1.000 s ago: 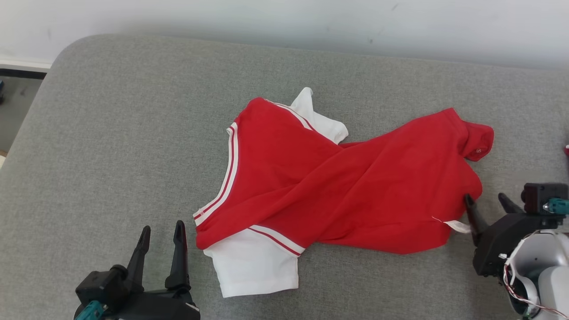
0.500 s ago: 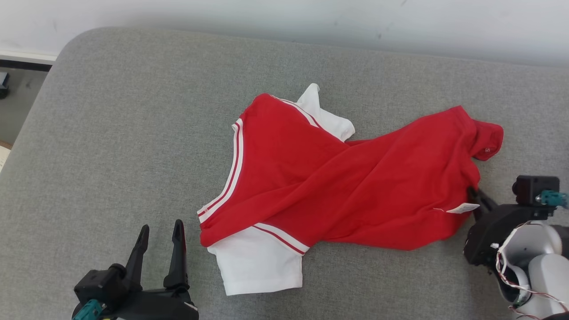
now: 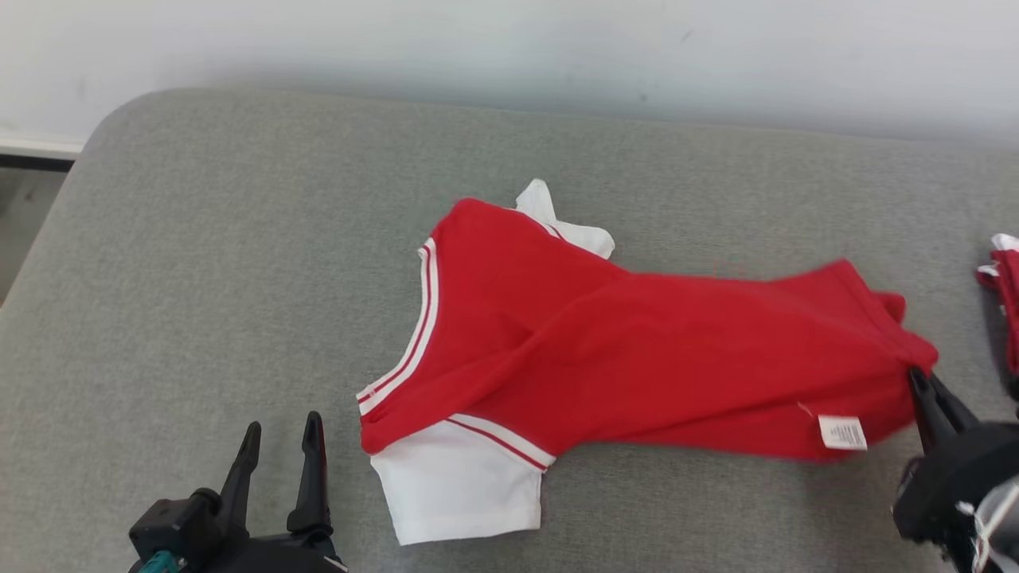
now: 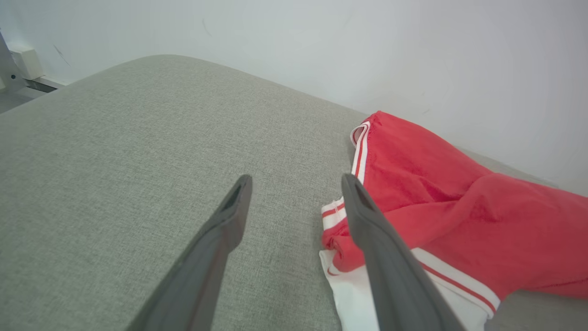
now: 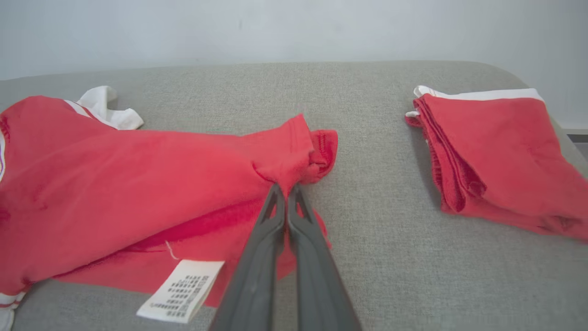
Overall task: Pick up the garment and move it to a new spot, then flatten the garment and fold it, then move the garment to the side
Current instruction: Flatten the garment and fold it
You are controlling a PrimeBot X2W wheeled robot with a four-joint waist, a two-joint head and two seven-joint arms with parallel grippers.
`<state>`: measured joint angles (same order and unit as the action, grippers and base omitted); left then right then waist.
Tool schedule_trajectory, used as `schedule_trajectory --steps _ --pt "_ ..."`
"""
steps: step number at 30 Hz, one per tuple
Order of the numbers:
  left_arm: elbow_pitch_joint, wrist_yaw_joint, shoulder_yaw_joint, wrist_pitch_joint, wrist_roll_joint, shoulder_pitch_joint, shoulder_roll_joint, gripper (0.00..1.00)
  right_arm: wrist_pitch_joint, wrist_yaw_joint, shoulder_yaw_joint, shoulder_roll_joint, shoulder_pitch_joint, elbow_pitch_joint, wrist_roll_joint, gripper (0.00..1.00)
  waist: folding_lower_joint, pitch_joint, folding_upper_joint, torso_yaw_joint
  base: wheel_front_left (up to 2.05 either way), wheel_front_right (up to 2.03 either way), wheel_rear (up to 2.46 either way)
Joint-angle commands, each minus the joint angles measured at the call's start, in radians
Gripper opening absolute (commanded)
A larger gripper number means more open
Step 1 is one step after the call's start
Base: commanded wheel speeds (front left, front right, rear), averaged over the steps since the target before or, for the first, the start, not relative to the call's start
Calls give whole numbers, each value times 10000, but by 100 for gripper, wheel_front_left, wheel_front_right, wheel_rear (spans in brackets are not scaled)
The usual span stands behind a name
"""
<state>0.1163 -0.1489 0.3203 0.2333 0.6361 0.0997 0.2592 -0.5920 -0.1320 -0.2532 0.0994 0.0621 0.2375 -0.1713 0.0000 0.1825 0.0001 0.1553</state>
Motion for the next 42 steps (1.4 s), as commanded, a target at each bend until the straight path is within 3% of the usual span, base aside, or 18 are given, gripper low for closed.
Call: schedule_trajectory --steps 1,3,5,7,8,9,20,28,42 --pt "-22 7 7 9 140 -178 55 100 -339 26 -132 -194 -349 523 72 0 0 -95 -1 -213 0 0 0" --pt "-20 51 69 -28 85 -133 58 100 -556 28 -214 -298 -531 607 158 0 0 -87 -1 -276 0 0 0" --pt "13 45 111 -40 69 -38 45 100 -602 26 -252 -372 -491 399 232 27 0 -68 -1 -307 0 0 0" --pt "37 47 126 -47 62 6 33 100 -573 28 -243 -399 -389 188 295 27 0 -60 -1 -317 0 0 0" --pt "58 50 137 -48 58 46 25 100 -461 26 -268 -412 -202 -36 288 32 0 -50 -1 -326 0 0 0" --pt "81 63 155 -53 53 100 18 100 -331 28 -388 -413 -1 -306 357 100 0 -41 -1 -323 0 0 0" --pt "246 110 237 -37 129 -55 38 100 1549 28 -1043 -486 1149 -2175 1425 100 0 -206 -1 15 0 0 0" --pt "452 156 483 -314 287 -300 -85 100 1872 26 -1414 -493 556 -1852 1176 100 0 -374 -1 56 0 0 0" --pt "1176 289 1054 -1117 358 -184 -114 100 1747 26 -1419 -494 -546 -1576 518 100 0 -375 -1 -667 0 0 0"
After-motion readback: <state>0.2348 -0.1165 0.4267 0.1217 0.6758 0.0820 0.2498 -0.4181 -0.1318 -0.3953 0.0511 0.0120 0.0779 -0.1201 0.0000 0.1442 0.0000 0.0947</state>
